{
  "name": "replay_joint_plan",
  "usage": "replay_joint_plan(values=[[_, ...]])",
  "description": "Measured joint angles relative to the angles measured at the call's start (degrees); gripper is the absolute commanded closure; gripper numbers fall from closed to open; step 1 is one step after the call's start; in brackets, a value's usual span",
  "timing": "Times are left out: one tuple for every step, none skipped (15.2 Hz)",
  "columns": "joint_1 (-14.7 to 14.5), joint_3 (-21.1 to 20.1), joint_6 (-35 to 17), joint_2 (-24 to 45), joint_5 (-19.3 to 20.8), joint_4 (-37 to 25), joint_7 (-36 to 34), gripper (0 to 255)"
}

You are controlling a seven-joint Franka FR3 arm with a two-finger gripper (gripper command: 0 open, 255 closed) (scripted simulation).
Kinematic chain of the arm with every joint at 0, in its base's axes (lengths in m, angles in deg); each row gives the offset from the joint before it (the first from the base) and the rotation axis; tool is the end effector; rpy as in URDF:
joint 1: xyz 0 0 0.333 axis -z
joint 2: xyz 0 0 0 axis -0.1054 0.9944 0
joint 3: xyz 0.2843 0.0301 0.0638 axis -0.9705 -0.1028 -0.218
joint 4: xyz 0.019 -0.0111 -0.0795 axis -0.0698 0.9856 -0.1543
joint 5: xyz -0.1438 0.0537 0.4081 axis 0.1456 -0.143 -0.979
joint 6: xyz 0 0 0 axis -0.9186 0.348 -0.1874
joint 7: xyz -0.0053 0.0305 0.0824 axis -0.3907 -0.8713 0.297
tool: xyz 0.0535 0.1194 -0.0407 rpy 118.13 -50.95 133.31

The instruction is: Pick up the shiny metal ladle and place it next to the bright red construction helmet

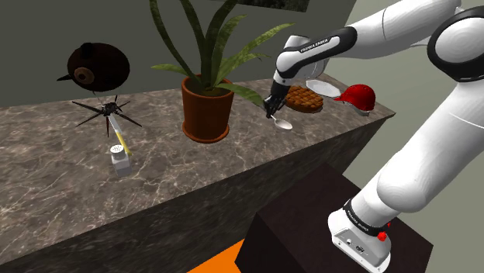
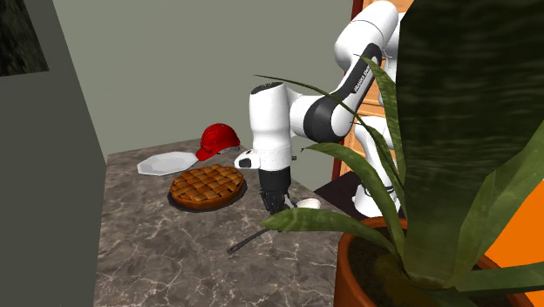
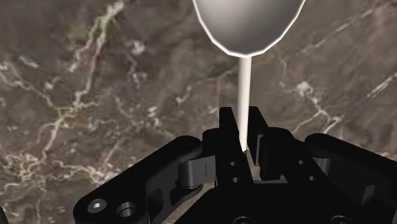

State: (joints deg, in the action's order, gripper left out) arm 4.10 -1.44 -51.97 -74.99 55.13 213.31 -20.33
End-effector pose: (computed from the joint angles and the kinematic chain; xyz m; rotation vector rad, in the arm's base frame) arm 0.5558 -0.0478 0.2666 -3.0177 0.1994 0.0270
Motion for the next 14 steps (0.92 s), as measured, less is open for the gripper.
replay_joint_plan(values=[[-0.03, -0.02, 0.62, -0.4, 0.14, -0.24, -0.22, 255], [-0.04, -0.01, 1.35, -0.83, 0.3, -0.56, -0.4, 255], [-0.02, 0.02, 2.13, -1.45, 0.5, -0.74, -0.56, 255], [-0.04, 0.0, 2.8, -2.01, 0.67, -0.88, -0.81, 255], [-0.01, 0.03, 3.61, -2.35, 0.81, -1.36, -0.91, 255], [0.0, 0.05, 4.33, -2.63, 0.93, -1.81, -1.03, 255], [-0.01, 0.03, 4.89, -3.07, 1.05, -1.94, -1.21, 255], [-0.02, 0.02, 5.76, -3.31, 1.17, -2.59, -1.38, 255], [-0.04, 0.0, 6.57, -3.85, 1.33, -2.88, -1.61, 255], [-0.02, 0.01, 7.32, -4.09, 1.43, -3.4, -1.72, 255], [0.04, 0.07, 8.07, -4.32, 1.54, -3.92, -1.75, 255], [0.04, 0.06, 8.8, -4.59, 1.63, -4.4, -1.89, 255], [0.01, 0.03, 9.48, -4.96, 1.73, -4.71, -2.08, 255], [-0.01, 0.0, 10.16, -5.39, 1.84, -4.98, -2.27, 255]])
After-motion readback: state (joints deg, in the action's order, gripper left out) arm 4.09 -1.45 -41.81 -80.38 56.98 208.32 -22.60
